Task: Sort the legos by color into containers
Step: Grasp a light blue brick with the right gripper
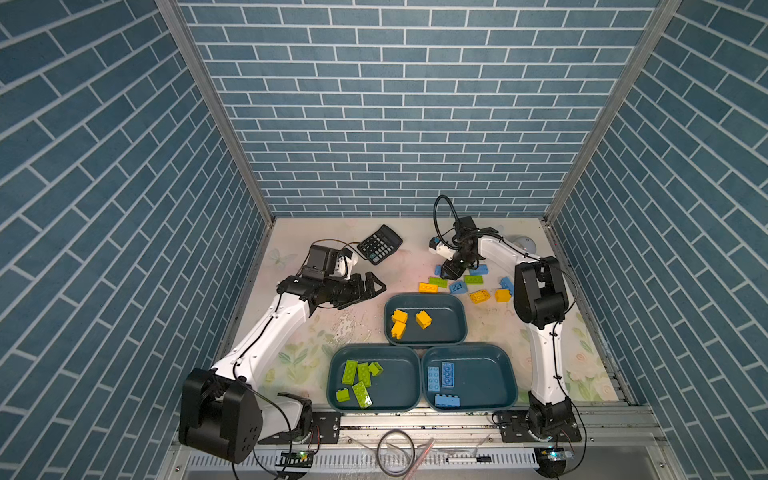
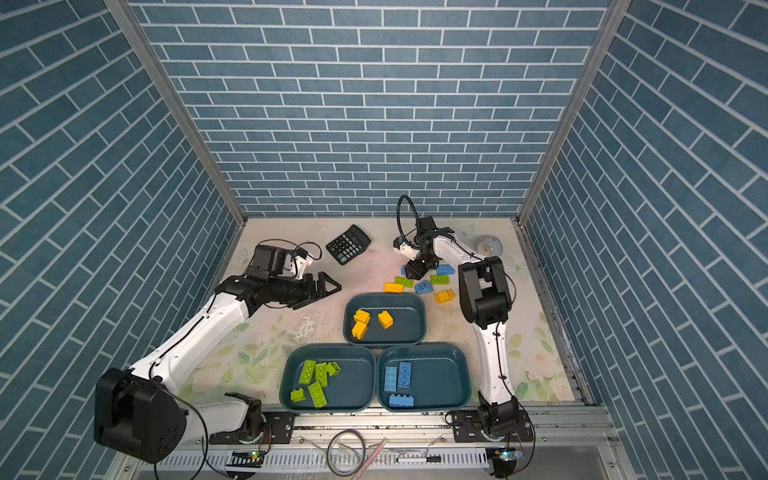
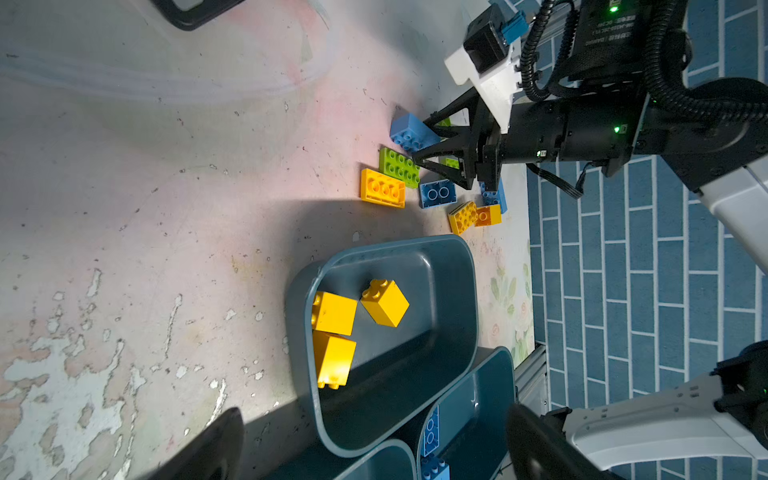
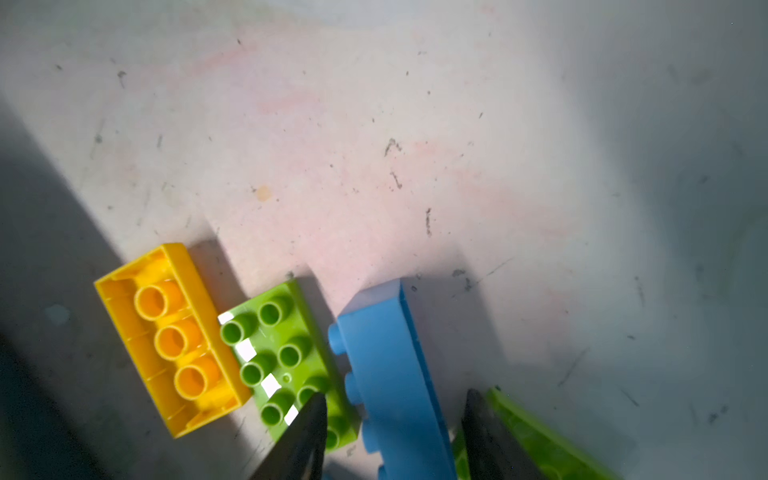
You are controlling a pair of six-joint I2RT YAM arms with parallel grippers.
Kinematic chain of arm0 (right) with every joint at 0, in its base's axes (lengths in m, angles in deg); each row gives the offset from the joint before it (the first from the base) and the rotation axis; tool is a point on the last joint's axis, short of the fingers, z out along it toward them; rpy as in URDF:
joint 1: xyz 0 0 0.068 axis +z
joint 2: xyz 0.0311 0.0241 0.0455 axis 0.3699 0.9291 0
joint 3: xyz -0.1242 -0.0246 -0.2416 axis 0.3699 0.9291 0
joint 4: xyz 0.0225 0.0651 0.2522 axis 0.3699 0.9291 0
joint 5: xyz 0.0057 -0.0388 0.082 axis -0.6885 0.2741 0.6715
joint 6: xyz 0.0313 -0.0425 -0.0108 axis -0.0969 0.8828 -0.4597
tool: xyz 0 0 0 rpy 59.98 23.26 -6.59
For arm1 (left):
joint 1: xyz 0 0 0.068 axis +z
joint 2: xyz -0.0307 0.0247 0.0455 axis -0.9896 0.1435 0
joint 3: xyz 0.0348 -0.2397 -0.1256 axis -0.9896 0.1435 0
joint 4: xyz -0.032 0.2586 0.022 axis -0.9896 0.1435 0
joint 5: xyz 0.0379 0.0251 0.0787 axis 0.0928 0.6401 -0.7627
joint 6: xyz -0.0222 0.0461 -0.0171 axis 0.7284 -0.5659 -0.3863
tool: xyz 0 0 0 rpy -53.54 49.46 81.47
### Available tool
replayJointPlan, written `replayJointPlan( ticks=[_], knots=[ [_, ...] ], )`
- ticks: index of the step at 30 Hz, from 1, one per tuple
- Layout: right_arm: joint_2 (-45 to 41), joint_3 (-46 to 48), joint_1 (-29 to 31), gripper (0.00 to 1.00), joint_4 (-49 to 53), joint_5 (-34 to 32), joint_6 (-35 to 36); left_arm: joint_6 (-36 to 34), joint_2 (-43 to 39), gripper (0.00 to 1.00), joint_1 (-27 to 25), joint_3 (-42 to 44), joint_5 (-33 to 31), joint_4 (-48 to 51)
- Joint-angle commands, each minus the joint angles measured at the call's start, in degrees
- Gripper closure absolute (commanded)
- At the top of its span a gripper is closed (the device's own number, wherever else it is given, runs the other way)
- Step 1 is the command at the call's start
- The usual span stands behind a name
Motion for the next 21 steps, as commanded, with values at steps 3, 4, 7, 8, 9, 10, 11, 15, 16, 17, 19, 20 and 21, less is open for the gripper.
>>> replayJointPlan(
  ticks=[3,4,7,8,9,10,11,15,16,17,19,20,21],
  knots=[
    [2.2,-2.7,0.8,0.52,2.0,-1.4,2.9,-0.3,-1.3,0.00,0.7,0.9,0.3,0.4],
    [2.3,-2.9,0.9,0.57,2.0,-1.4,2.8,-0.5,-1.4,0.00,0.8,0.9,0.3,0.6],
    [2.3,-3.5,1.3,0.70,2.3,-1.2,2.6,-0.9,-1.5,0.00,1.1,0.7,0.5,1.0],
    [2.1,-3.7,1.4,0.73,2.5,-1.0,2.6,-0.9,-1.4,0.00,1.1,0.7,0.4,1.0],
    [1.8,-3.8,1.4,0.77,2.6,-0.8,2.4,-1.1,-1.3,0.01,1.2,0.7,0.6,1.0],
    [1.5,-3.7,1.5,0.80,2.7,-0.7,2.3,-1.1,-1.1,0.00,1.2,0.6,0.7,0.9],
    [0.9,-3.6,1.5,0.81,2.7,-0.7,2.2,-1.2,-1.0,0.00,1.3,0.6,0.7,0.8],
    [-3.6,-1.3,1.7,0.83,2.4,0.7,1.1,-1.0,-0.2,0.00,1.3,0.2,1.2,0.0],
    [-5.7,-0.2,1.9,0.83,2.0,1.1,0.9,-1.1,0.0,0.00,1.3,0.2,1.3,-0.2],
    [-7.4,1.3,2.1,0.83,1.8,1.5,0.6,-1.1,0.3,0.00,1.3,0.1,1.4,-0.3],
    [-11.6,5.0,2.4,0.83,0.9,2.8,-0.5,-1.0,0.7,0.00,1.3,0.1,1.7,-0.9],
    [-13.4,6.9,2.6,0.83,0.6,3.2,-0.9,-0.8,0.9,0.00,1.3,0.0,1.8,-1.1],
    [-15.9,9.1,2.8,0.83,0.2,4.0,-1.7,-0.7,1.1,0.00,1.3,0.0,2.0,-1.5]
  ],
)
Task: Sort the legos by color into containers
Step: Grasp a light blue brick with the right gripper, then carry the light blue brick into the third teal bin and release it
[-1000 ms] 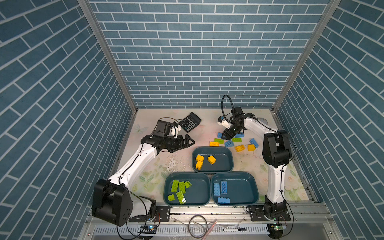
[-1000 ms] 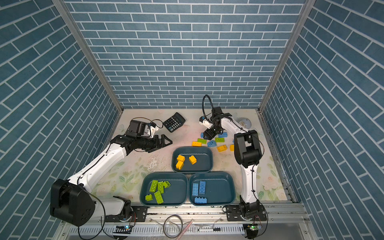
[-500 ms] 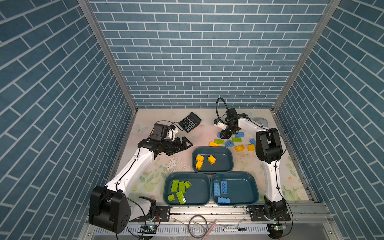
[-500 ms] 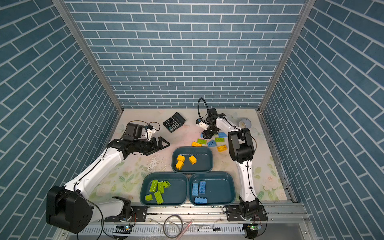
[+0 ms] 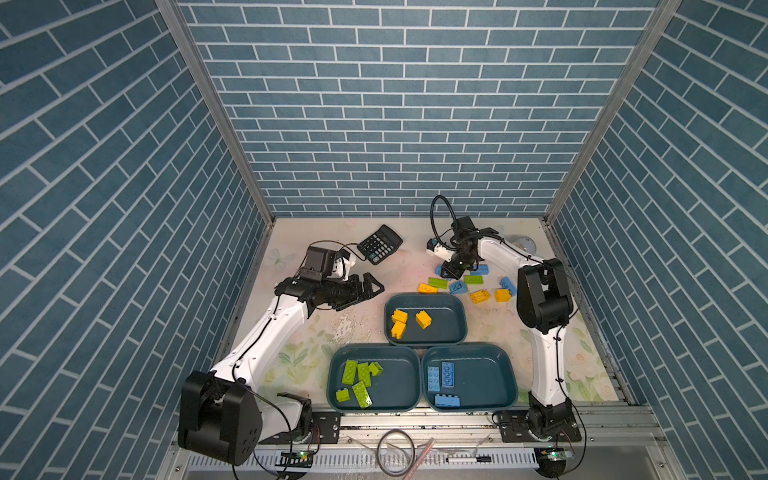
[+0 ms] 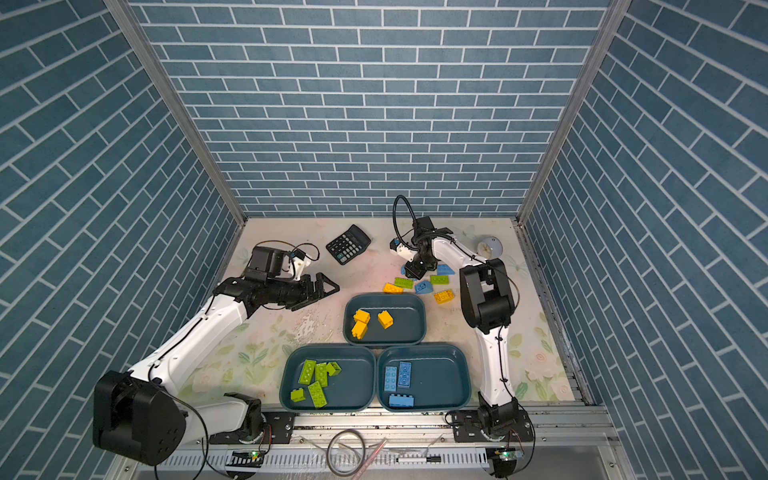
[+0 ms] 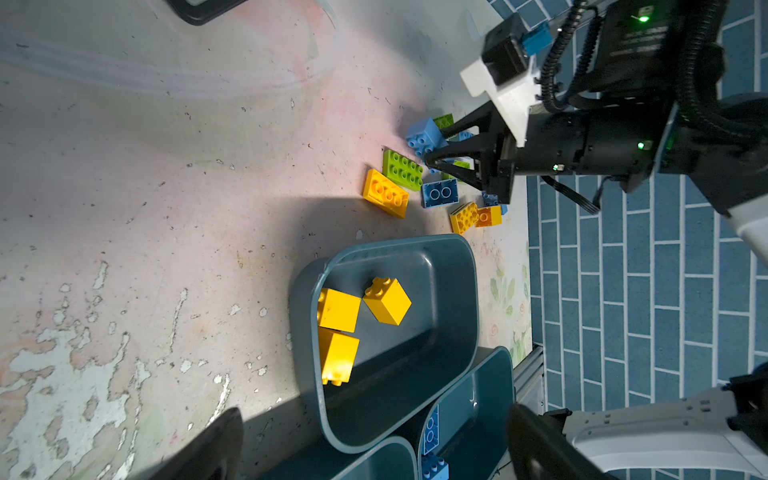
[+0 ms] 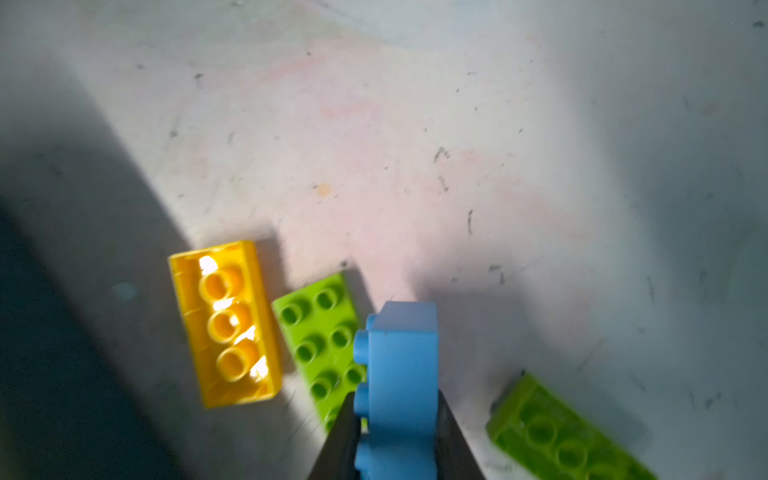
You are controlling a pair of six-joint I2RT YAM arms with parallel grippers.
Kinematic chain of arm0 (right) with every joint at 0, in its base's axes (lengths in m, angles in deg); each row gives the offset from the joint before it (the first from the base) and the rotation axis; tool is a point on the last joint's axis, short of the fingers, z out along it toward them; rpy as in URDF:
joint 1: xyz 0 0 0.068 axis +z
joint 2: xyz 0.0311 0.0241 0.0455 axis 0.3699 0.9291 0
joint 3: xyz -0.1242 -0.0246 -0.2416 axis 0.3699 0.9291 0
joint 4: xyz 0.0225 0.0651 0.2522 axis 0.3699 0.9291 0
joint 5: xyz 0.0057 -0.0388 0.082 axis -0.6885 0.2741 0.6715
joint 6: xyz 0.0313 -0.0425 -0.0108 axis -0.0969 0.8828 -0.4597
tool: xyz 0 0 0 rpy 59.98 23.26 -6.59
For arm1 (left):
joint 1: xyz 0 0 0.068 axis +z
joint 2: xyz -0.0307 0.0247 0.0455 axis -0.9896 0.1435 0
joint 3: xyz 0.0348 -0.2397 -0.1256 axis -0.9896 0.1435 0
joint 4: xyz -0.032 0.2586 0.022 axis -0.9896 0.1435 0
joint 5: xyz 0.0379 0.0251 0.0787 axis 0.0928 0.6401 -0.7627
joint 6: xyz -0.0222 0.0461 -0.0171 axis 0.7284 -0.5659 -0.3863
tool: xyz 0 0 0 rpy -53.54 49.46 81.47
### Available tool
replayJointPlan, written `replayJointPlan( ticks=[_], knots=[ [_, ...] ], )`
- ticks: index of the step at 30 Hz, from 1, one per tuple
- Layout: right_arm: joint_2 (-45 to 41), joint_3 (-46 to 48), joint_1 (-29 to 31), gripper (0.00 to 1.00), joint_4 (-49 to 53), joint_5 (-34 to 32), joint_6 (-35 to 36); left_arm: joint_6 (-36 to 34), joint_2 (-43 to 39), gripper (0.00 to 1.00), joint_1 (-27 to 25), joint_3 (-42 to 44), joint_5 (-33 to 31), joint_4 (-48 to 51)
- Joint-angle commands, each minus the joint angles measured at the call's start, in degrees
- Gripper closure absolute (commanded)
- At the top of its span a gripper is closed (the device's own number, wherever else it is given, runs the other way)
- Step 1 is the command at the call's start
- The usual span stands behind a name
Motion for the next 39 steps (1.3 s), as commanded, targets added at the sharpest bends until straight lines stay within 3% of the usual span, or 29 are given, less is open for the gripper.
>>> replayJointPlan(
  ticks=[1,14,19,26,35,39],
  knots=[
    [-9.9,4.8,1.1,0.83,0.0,4.5,-2.3,-0.5,1.2,0.00,0.4,-0.5,1.2,-1.5],
    [-40.9,32.5,11.5,0.83,5.8,9.2,-4.5,0.3,2.9,0.00,0.4,-0.4,3.2,-4.5],
    [-48.9,40.8,17.1,0.82,9.4,7.4,-3.1,0.4,2.4,0.00,0.4,0.1,4.0,-5.0],
    [-52.9,49.9,21.4,0.81,10.1,4.6,-1.6,-0.3,0.6,0.00,0.4,1.3,4.2,-4.1],
    [-52.7,54.1,24.6,0.71,8.3,5.3,-1.2,-0.4,-1.2,0.00,0.4,3.9,3.9,-4.3],
    [-53.9,53.3,24.6,0.54,8.6,4.4,-2.2,-0.4,-2.2,0.00,0.4,4.8,3.4,-4.4]
  ],
)
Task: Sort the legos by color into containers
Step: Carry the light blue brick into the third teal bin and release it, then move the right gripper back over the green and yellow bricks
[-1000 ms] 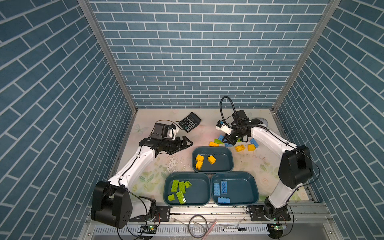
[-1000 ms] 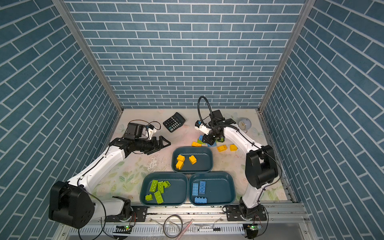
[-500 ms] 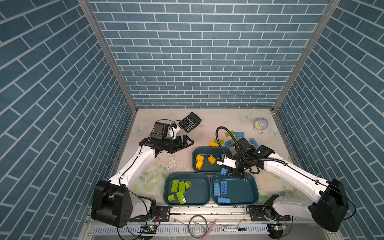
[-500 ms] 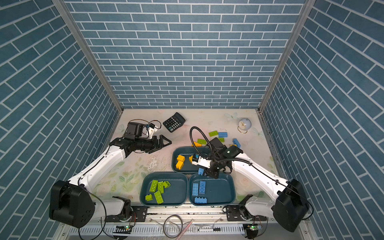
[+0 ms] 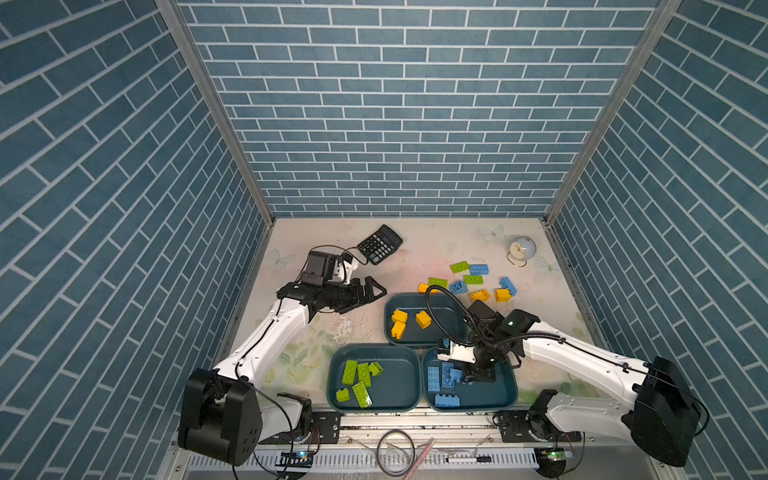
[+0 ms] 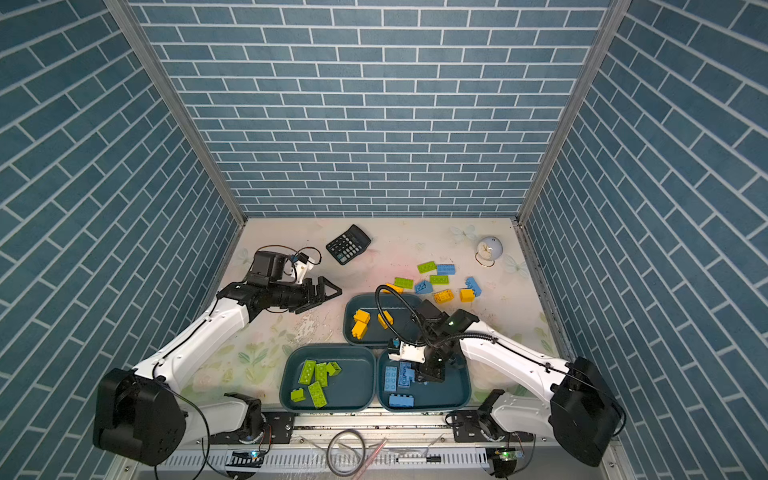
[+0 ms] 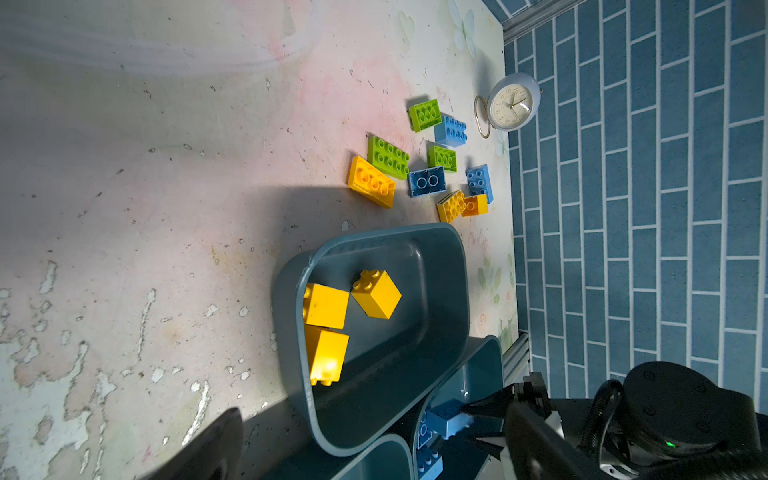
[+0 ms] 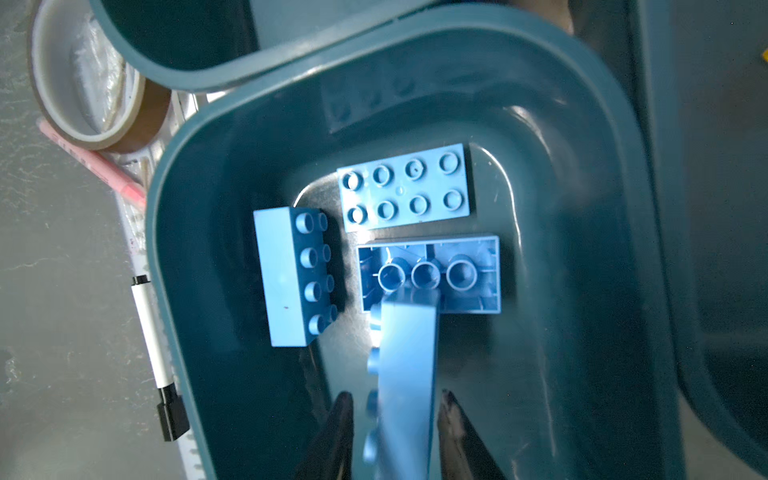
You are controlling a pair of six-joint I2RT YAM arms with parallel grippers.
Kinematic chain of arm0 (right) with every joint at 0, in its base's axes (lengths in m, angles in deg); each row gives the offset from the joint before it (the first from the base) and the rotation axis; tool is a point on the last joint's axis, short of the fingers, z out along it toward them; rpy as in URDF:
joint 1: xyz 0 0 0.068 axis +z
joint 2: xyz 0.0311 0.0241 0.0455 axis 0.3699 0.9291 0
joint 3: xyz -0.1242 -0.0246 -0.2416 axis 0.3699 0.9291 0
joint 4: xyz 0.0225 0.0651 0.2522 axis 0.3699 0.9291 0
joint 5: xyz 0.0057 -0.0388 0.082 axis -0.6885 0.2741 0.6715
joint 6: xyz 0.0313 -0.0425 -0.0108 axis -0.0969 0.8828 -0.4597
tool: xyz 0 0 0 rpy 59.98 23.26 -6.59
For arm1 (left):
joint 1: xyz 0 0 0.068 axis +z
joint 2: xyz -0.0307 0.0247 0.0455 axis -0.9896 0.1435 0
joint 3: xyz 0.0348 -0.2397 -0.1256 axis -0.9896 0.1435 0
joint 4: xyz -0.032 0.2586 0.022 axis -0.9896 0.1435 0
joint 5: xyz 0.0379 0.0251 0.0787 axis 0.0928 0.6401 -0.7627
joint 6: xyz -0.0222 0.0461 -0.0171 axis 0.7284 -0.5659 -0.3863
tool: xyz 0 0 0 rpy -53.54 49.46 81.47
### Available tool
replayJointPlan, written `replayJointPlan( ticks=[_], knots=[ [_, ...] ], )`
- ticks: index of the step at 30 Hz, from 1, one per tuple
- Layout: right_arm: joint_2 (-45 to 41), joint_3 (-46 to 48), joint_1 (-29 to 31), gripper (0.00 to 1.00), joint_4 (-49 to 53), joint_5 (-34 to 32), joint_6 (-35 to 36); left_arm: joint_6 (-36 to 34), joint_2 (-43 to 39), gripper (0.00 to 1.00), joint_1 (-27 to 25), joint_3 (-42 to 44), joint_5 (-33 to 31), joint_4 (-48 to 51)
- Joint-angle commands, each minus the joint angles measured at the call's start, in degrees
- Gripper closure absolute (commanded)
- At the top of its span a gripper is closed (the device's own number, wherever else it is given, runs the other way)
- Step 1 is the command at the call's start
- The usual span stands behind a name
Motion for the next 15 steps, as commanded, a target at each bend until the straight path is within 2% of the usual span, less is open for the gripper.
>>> replayJointPlan(
  ticks=[1,4,8,11,15],
  knots=[
    [-2.1,-1.1,0.1,0.49,0.5,-1.4,0.7,-0.6,-1.6,0.00,0.4,0.9,-0.2,-0.1],
    [-3.3,-3.4,-2.0,0.42,-1.7,-1.8,-2.5,-0.6,-1.6,0.00,0.4,0.8,-0.5,0.0],
    [-2.9,-7.2,-9.5,0.39,-7.0,0.9,-8.1,-0.6,-1.3,0.00,0.4,0.4,-0.8,-0.3],
    [-0.6,-9.9,-14.2,0.37,-11.1,0.9,-10.2,-0.3,-1.2,0.00,0.4,0.1,-0.9,-0.6],
    [5.9,-14.6,-19.9,0.35,-15.4,0.1,-9.5,-0.3,-1.7,0.00,0.5,0.2,-1.5,-0.7]
  ],
)
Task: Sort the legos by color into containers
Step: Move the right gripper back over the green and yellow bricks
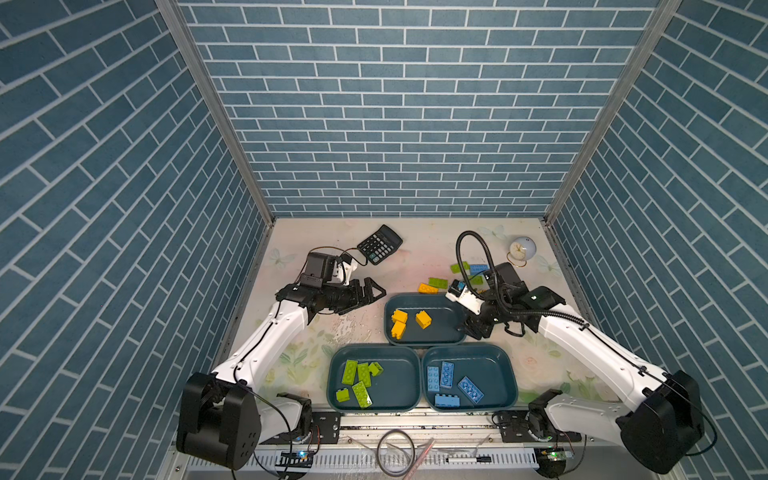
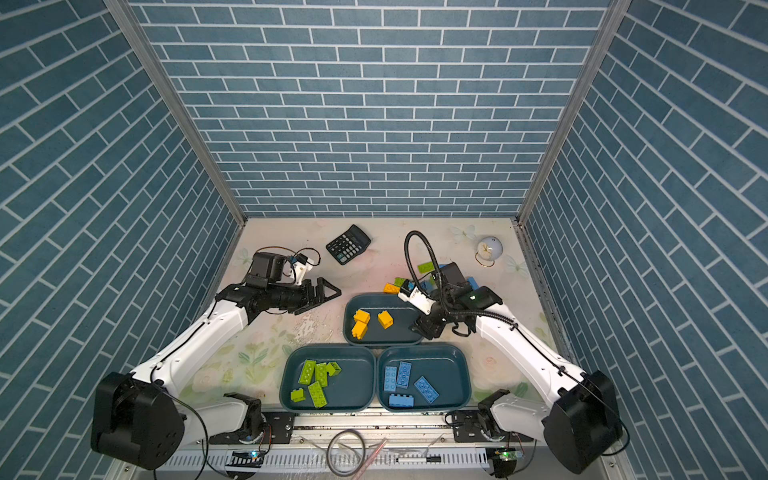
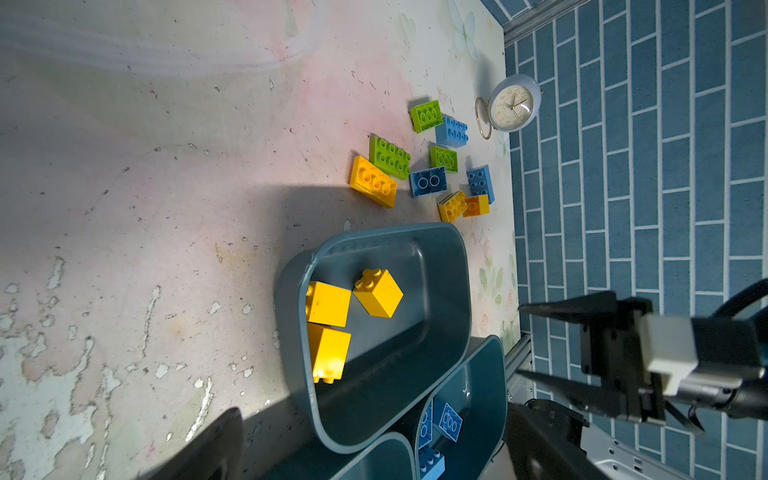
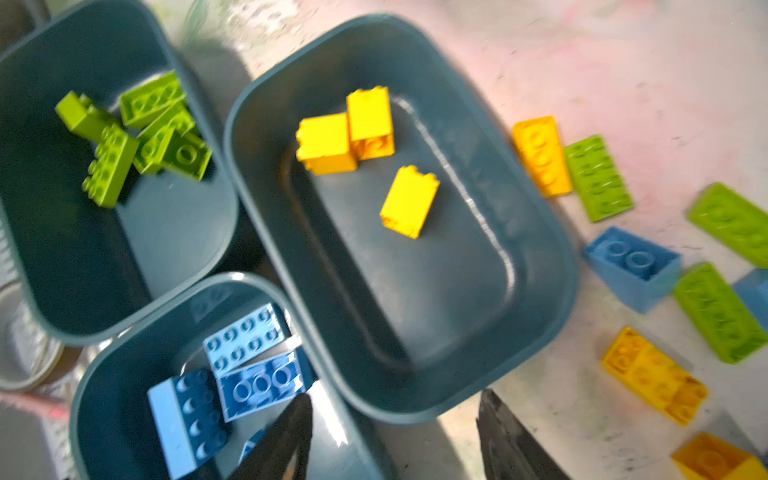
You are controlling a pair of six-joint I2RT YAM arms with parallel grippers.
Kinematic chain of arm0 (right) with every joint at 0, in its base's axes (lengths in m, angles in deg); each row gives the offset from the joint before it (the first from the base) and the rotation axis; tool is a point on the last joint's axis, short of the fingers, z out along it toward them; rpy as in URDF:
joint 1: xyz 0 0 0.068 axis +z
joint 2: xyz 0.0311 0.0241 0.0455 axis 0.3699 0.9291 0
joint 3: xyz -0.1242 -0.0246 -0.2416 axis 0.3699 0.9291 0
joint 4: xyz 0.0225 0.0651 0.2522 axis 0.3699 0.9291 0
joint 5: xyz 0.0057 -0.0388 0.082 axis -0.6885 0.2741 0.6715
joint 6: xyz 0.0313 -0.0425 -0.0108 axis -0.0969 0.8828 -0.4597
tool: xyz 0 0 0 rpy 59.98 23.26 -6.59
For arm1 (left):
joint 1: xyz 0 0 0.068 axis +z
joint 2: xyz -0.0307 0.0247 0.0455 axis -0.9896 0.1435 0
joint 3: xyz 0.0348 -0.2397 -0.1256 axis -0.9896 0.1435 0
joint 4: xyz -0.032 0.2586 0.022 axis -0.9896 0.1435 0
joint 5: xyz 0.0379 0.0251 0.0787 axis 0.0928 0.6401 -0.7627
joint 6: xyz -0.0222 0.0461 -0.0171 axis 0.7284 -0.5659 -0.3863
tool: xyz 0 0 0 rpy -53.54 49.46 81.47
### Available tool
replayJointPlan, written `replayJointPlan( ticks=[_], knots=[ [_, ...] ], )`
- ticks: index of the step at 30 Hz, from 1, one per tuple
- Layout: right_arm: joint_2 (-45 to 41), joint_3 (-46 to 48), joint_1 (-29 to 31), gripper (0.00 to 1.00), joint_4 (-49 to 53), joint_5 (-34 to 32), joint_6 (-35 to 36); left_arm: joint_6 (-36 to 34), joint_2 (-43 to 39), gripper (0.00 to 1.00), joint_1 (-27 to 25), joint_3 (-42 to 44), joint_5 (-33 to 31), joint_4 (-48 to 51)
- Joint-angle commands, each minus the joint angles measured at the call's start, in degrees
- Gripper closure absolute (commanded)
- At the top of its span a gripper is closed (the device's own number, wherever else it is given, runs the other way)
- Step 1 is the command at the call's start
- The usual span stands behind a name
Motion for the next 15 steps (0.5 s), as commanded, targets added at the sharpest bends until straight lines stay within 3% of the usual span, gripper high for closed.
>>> replayJointPlan(
  ticks=[1,6,15],
  knots=[
    [5.9,-3.9,-3.7,0.35,-5.5,0.3,-1.6,-0.1,-1.1,0.00,0.4,0.0,-1.0,-0.6],
    [16.8,-12.4,-8.4,0.35,-9.5,2.1,-1.0,0.4,-1.3,0.00,0.5,-0.1,-1.5,-0.7],
    [37.9,-31.3,-8.6,0.35,0.3,1.5,11.1,1.1,-1.9,0.00,0.7,-0.7,-2.9,1.1]
  ],
)
